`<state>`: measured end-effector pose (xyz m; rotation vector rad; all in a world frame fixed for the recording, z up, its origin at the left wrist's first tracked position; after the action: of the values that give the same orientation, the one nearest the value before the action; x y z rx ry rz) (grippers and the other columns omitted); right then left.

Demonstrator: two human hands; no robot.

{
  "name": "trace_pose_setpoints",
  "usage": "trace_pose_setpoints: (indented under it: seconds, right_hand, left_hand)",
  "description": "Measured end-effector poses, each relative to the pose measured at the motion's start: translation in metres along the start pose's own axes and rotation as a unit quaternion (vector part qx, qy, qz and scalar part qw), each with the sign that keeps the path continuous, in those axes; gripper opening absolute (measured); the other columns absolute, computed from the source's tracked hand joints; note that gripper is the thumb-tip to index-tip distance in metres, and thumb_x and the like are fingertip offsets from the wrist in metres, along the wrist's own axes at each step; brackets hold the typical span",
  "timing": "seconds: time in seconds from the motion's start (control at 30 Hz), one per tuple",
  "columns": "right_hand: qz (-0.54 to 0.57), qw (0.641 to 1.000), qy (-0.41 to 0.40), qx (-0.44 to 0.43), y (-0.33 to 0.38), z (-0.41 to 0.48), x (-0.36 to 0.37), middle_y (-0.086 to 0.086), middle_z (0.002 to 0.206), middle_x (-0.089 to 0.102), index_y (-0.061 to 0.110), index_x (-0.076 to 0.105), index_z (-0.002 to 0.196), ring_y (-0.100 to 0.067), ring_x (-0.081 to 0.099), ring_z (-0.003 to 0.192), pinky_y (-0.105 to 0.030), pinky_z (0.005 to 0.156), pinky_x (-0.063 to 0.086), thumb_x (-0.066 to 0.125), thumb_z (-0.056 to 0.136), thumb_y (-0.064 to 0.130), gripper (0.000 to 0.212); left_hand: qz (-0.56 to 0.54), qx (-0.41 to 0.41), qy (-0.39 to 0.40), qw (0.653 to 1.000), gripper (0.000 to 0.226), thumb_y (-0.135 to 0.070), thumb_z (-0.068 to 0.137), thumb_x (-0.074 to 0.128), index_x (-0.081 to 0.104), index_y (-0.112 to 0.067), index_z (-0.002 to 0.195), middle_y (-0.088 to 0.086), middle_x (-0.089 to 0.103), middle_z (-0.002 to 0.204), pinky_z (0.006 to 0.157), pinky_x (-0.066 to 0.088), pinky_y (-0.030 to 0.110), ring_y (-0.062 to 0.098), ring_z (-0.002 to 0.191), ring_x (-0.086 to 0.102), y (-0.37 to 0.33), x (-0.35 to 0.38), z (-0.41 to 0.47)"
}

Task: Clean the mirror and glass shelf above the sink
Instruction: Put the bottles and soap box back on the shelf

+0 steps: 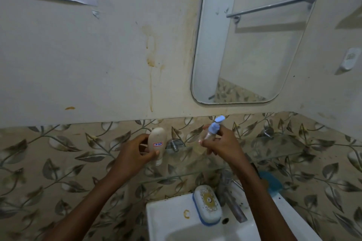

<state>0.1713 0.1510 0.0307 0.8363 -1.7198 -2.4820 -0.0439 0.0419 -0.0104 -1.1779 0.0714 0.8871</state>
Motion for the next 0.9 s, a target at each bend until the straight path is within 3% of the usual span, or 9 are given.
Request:
trace_pose_setpoints:
  seconds: [0.27, 0.37, 0.53, 0.6, 0.63, 0.7, 0.77, 0.87, 0.9]
  right_hand:
    - [-0.124, 0.990, 0.062, -0.010, -0.021, 0.025, 0.032, -0.011, 0.079, 0.061, 0.016, 0.053, 0.076, -0.022, 0.055, 0.064, -0.042, 0.065, 0.052, 0.070, 0.067, 0.006, 0.022]
    - [-0.106, 0.992, 0.071, 0.000, -0.030, 0.025, 0.031, -0.013, 0.086, 0.064, 0.009, 0.059, 0.085, -0.020, 0.056, 0.070, -0.038, 0.067, 0.050, 0.070, 0.068, 0.006, 0.020]
    - [-0.063, 0.994, 0.088, -0.011, -0.024, 0.011, 0.026, 0.009, 0.094, 0.057, 0.028, 0.053, 0.102, -0.010, 0.054, 0.084, -0.024, 0.069, 0.045, 0.072, 0.073, 0.006, 0.042]
    - [-0.020, 1.000, 0.021, -0.005, -0.027, -0.004, 0.002, 0.010, 0.099, 0.054, 0.030, 0.051, 0.116, -0.008, 0.055, 0.083, -0.021, 0.065, 0.045, 0.074, 0.074, 0.007, 0.053]
    - [0.015, 0.999, -0.047, -0.013, -0.029, -0.018, -0.015, 0.006, 0.098, 0.057, 0.027, 0.055, 0.114, -0.012, 0.056, 0.081, -0.022, 0.063, 0.046, 0.072, 0.077, 0.008, 0.045]
    - [0.105, 0.976, -0.192, -0.023, -0.041, -0.055, -0.043, -0.003, 0.085, 0.062, 0.022, 0.063, 0.093, -0.018, 0.057, 0.070, -0.021, 0.056, 0.047, 0.064, 0.084, 0.006, 0.018]
    - [0.099, 0.955, -0.277, 0.032, -0.079, -0.085, -0.041, -0.008, 0.070, 0.061, 0.020, 0.062, 0.074, -0.022, 0.054, 0.061, -0.023, 0.052, 0.047, 0.058, 0.086, 0.003, 0.021]
    - [-0.040, 0.977, -0.172, 0.116, -0.151, -0.088, 0.010, -0.009, 0.077, 0.064, 0.009, 0.067, 0.078, -0.028, 0.062, 0.078, -0.036, 0.072, 0.050, 0.058, 0.079, 0.021, 0.016]
    - [-0.083, 0.981, -0.099, 0.147, -0.180, -0.083, 0.032, -0.011, 0.089, 0.065, 0.003, 0.068, 0.091, -0.029, 0.062, 0.090, -0.035, 0.081, 0.048, 0.055, 0.073, 0.033, 0.036]
  left_hand:
    - [0.009, -0.001, -0.016, 1.000, 0.041, -0.013, 0.072, 0.079, 0.063, -0.014, 0.110, -0.006, 0.066, 0.093, 0.068, 0.050, 0.015, -0.001, 0.080, 0.061, 0.003, -0.001, -0.002]
    - [0.004, 0.005, -0.029, 1.000, 0.040, -0.012, 0.070, 0.080, 0.066, -0.013, 0.107, -0.008, 0.067, 0.092, 0.065, 0.047, 0.006, -0.003, 0.079, 0.061, 0.003, -0.002, -0.004]
    - [-0.002, 0.024, -0.043, 0.999, 0.045, -0.008, 0.068, 0.081, 0.065, -0.009, 0.111, -0.007, 0.064, 0.096, 0.066, 0.045, 0.002, -0.006, 0.077, 0.058, 0.001, -0.002, -0.008]
    - [0.008, 0.033, -0.045, 0.998, 0.048, -0.009, 0.067, 0.081, 0.064, -0.008, 0.113, -0.006, 0.064, 0.098, 0.068, 0.042, -0.001, -0.008, 0.080, 0.057, 0.003, -0.001, -0.009]
    - [0.016, 0.040, -0.050, 0.998, 0.049, -0.010, 0.066, 0.082, 0.065, -0.007, 0.113, -0.005, 0.066, 0.100, 0.070, 0.041, -0.002, -0.008, 0.083, 0.057, 0.005, -0.002, -0.009]
    - [0.034, 0.051, -0.059, 0.996, 0.052, -0.014, 0.064, 0.084, 0.067, -0.009, 0.112, -0.001, 0.070, 0.103, 0.077, 0.044, 0.004, -0.001, 0.086, 0.061, 0.008, -0.004, -0.011]
    - [0.047, 0.052, -0.062, 0.996, 0.055, -0.023, 0.061, 0.087, 0.068, -0.012, 0.111, -0.004, 0.070, 0.102, 0.084, 0.051, 0.024, 0.006, 0.089, 0.064, 0.011, -0.005, -0.012]
    - [0.056, 0.058, -0.069, 0.994, 0.062, -0.027, 0.062, 0.085, 0.064, -0.015, 0.118, -0.011, 0.063, 0.104, 0.086, 0.049, 0.031, 0.007, 0.094, 0.062, 0.007, -0.006, -0.016]
    - [0.053, 0.058, -0.073, 0.994, 0.064, -0.024, 0.063, 0.085, 0.061, -0.015, 0.121, -0.011, 0.062, 0.107, 0.086, 0.046, 0.023, 0.005, 0.096, 0.060, 0.005, -0.006, -0.017]
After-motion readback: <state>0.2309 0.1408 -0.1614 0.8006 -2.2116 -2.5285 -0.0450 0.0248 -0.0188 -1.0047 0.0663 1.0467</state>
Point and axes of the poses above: each hand's wrist, its own z-axis towards the middle knuckle, its own x-axis out of the palm, y = z × x, the point moved 8 cm from there along z, towards the middle knuckle
